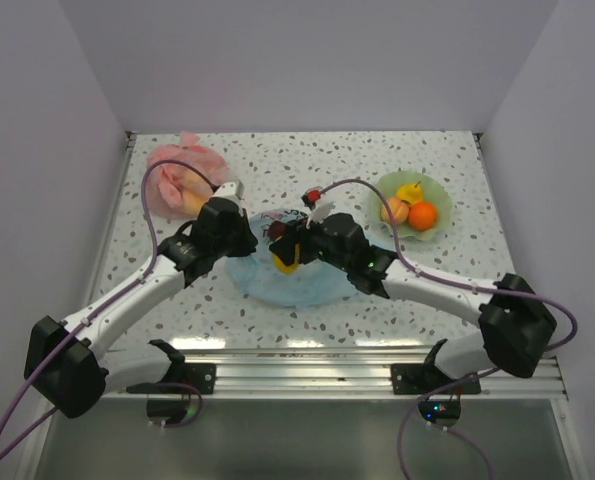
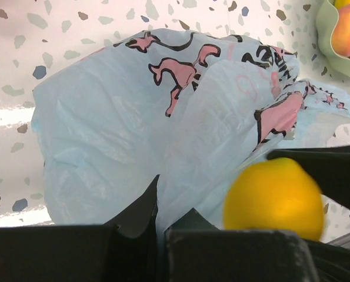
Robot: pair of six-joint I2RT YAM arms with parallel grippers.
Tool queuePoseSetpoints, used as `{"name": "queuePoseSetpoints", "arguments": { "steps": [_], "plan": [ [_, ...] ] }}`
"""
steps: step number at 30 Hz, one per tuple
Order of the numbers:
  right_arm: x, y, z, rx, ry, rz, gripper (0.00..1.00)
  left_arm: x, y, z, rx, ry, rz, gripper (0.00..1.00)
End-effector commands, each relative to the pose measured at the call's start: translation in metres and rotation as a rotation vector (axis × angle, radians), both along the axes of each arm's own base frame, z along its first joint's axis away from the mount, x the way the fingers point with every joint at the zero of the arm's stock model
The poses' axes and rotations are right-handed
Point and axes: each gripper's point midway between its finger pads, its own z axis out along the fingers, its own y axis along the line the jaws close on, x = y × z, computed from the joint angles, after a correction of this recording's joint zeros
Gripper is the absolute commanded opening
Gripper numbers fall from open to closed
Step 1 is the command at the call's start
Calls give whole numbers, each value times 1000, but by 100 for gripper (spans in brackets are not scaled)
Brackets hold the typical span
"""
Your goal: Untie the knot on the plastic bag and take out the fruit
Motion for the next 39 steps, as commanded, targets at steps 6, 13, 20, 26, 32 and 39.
{"name": "queuePoseSetpoints", "arguments": {
  "steps": [6,13,20,26,32,39],
  "plan": [
    [14,-86,83,-175,-239,-91,0,5,13,0,19,-30,29,0],
    [81,-194,90,-345,-251,-422,0,-3,13,-3,0,-30,15,0],
    [154,-256,67,-387,-143,-680,0,-8,11,-4,-15,-23,-9,0],
    [216,-277,51,-321,-65,-836,0,-12,9,-3,-33,-24,-25,0],
    [247,-295,11,-301,36,-942,5,-17,8,-3,-47,-25,-35,0],
    [246,-312,-22,-332,116,-1015,31,-16,6,-6,-45,-20,-46,0]
  ]
}}
